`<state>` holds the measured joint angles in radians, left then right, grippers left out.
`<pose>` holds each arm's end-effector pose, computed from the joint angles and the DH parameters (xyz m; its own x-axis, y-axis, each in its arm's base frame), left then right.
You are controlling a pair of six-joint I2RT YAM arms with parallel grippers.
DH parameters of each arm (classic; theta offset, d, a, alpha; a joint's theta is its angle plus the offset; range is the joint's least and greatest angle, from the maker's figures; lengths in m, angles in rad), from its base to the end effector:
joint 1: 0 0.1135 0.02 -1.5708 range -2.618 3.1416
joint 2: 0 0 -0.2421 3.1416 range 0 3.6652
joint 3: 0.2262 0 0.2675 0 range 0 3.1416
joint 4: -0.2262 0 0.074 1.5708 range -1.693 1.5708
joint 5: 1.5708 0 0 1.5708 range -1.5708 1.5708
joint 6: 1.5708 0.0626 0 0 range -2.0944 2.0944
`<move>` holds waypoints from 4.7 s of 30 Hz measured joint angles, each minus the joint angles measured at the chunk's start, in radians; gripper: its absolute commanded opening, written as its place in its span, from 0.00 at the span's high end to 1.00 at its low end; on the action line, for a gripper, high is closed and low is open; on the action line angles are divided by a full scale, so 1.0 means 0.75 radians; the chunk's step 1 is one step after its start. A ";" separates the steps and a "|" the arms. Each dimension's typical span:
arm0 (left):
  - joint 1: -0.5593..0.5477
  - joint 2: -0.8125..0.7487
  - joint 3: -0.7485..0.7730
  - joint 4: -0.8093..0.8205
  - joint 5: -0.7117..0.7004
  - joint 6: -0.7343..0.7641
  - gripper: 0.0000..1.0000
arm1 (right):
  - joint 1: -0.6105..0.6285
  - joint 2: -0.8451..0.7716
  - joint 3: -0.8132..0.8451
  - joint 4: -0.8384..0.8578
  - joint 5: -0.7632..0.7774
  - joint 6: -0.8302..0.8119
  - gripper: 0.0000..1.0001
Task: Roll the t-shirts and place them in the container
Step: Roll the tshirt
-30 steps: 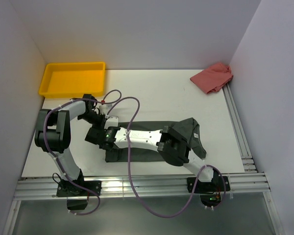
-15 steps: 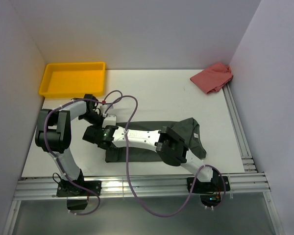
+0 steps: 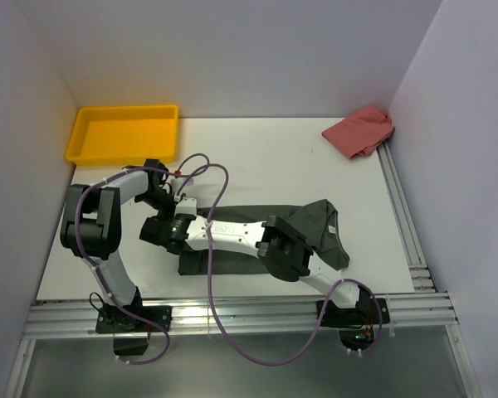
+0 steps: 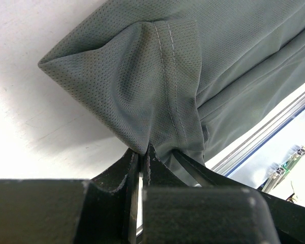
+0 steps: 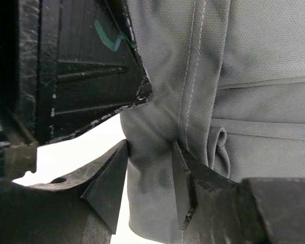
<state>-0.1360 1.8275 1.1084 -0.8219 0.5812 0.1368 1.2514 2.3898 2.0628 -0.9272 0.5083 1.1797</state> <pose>0.3133 -0.0776 0.0948 -0.9634 0.2469 -0.1044 0.2634 0.7997 -0.5396 0.1869 0.4680 0.1296 -0.8365 0.0427 -0.5463 -0.0222 0.9935 0.1115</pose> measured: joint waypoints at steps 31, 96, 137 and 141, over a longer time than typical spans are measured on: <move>-0.033 0.001 0.021 0.013 -0.099 0.016 0.58 | -0.009 -0.054 -0.178 0.285 -0.058 -0.067 0.91; 0.057 0.054 0.071 0.090 0.001 -0.004 1.00 | -0.267 -0.455 -1.486 2.033 -0.804 0.397 0.58; 0.002 0.054 0.132 -0.009 -0.180 -0.004 1.00 | 0.123 -0.105 -0.214 0.128 -0.130 0.105 0.47; 0.001 0.054 0.132 -0.009 -0.180 -0.004 1.00 | 0.125 -0.086 -0.185 0.101 -0.130 0.103 0.50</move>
<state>-0.1356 1.8683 1.2072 -0.8288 0.4461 0.1341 1.3449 2.3249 1.9244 -0.8513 0.4110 1.2572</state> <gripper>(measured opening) 0.023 0.520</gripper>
